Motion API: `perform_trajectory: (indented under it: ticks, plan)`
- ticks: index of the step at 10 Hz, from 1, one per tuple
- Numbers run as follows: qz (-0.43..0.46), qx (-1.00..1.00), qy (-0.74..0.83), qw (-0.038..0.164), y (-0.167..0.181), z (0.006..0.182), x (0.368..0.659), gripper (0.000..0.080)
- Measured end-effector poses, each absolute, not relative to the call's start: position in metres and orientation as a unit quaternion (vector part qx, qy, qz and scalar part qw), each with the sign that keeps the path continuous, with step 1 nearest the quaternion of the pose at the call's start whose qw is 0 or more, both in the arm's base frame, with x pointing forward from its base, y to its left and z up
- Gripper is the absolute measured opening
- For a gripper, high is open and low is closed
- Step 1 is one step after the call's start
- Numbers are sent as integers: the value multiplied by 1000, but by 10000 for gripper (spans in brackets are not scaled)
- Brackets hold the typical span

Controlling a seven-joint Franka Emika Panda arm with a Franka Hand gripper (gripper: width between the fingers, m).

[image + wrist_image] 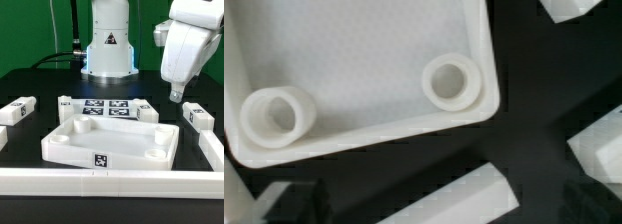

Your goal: Assemble desk

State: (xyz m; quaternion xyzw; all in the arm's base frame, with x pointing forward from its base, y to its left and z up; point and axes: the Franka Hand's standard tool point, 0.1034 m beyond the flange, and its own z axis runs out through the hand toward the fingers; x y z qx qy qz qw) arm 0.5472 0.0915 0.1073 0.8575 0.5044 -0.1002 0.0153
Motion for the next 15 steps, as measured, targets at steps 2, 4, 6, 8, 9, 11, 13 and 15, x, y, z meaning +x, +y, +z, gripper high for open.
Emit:
perform_trajectory:
  ticks: [2, 4, 6, 8, 9, 11, 13, 15]
  plan:
    - [-100, 858, 504, 15, 92, 107, 547, 650]
    - [-100, 858, 504, 15, 91, 107, 547, 650]
    - [-91, 846, 526, 13, 86, 104, 547, 650]
    - [-79, 837, 541, 9, 46, 89, 530, 650]
    - [-70, 829, 554, 7, 34, 83, 529, 650]
    - [-67, 829, 555, 1, 24, 77, 528, 650]
    - [-67, 829, 556, 1, 25, 77, 528, 650]
    - [-58, 827, 559, 2, 24, 75, 529, 650]
